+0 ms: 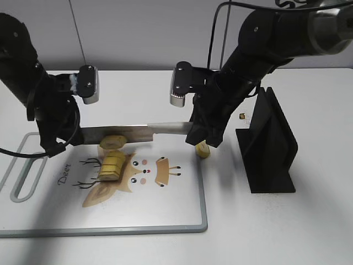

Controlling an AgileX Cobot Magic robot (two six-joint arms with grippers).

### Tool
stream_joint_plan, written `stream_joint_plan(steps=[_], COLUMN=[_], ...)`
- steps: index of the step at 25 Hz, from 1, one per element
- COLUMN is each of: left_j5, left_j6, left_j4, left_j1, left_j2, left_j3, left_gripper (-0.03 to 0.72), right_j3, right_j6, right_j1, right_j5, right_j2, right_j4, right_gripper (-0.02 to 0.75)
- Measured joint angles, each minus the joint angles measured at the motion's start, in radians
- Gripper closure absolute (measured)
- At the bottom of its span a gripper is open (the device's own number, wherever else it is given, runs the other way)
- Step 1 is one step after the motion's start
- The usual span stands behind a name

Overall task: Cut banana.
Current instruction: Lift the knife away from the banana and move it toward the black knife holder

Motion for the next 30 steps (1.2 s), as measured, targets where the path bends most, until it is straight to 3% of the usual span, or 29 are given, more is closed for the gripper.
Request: stream_joint_plan(steps=[17,20,22,24,27,30], left_j5=[0.092,0.108,0.113,0.122,0.132,0.122], left_j6=[-0.006,-0.013,-0.021,-0.024,-0.026,-0.047], left_j4=[0.016,0.010,0.018,0.030,0.028,0.028], left_j1=[-0.001,-0.001,-0.001,0.003,0.004,0.004], left_j2=[-0.131,-0.144,-0.153,-0.165,-0.190,-0.233], left_j3=[0.000,0.000,0.000,0.000,0.002,0.007], left_gripper=[0.695,0.668,0.600,0.480,0.231,0.102], right_j3=[0.000,0.000,0.000,0.000,0.000,0.000], right_j6=[0.005,0.006,0.010,0.017,0.032,0.041], right_j1=[0.005,0.005,0.005,0.002,-0.001,-0.001], right_j5=[0.058,0.073,0.087,0.096,0.103,0.108], right_j2=[-0.109,-0.120,-0.126,-0.132,-0.141,-0.150], right_j4=[-0.005,-0.003,-0.011,-0.022,-0.048,-0.068], right_gripper=[0.567,0.567,0.573,0.575,0.575,0.576])
